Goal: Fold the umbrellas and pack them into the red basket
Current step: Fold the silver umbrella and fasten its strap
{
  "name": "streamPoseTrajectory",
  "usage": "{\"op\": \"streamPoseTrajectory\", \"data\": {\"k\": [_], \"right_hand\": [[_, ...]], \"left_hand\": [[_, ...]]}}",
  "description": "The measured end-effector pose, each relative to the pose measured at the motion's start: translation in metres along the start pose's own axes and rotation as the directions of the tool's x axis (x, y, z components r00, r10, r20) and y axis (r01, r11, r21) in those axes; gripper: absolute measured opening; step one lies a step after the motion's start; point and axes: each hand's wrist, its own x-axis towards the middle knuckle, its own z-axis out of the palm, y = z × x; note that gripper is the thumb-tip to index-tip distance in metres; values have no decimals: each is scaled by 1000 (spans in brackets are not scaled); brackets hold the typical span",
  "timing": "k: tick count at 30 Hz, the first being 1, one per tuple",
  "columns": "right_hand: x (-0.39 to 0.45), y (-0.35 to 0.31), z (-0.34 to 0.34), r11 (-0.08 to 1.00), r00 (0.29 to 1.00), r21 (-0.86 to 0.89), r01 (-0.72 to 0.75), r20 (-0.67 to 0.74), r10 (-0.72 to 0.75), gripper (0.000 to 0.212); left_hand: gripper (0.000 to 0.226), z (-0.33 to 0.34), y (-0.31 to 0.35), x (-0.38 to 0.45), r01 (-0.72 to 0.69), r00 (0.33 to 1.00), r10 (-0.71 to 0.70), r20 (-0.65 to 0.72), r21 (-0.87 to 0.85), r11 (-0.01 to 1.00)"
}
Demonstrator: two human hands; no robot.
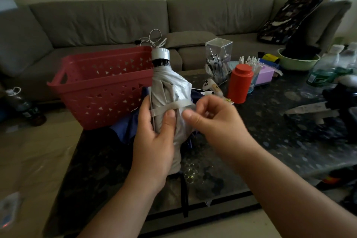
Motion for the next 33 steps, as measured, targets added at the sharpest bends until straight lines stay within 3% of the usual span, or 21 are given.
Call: {"op": "streamPoseTrajectory", "data": {"k": [2, 4, 7, 9, 15, 18, 23, 30, 33], "right_hand": [[4, -8, -8, 985, 986, -117, 129, -90, -140, 18], [8, -13, -13, 924, 961, -313, 221, -91, -260, 9], [15, -12, -15, 798, 980, -575, 180, 33, -197, 21], [19, -8, -16, 739, 991, -660, 135, 78, -110, 34], [18, -16, -24, 814, 979, -549, 191, 168, -116, 46], [15, -22, -28, 796, 971, -567, 215, 211, -112, 59], [18, -17, -34, 841, 983, -517, 161, 158, -91, 61], [15, -4, -17, 950, 989, -291, 113, 122, -81, 64], [11, 1, -3, 992, 993, -109, 67, 101, -56, 61]], "left_hand": [[58, 0, 2, 0, -24, 1000, 24, 15, 16, 1000], [59, 1, 3, -2, -52, 998, 51, 37, 53, 997], [62, 2, 2, -5, -92, 994, 83, 75, 127, 988], [62, 2, 1, -6, -107, 992, 96, 86, 136, 985], [68, 0, 0, -2, -67, 990, 54, 130, 94, 993], [67, -2, -2, 0, -36, 981, 18, 193, 92, 995], [69, 0, 9, 0, 25, 972, -24, 236, -3, 1000], [51, 0, 29, -7, 254, 922, -161, 353, -235, 938], [60, 0, 34, -10, 405, 873, -263, 411, -308, 861]]}}
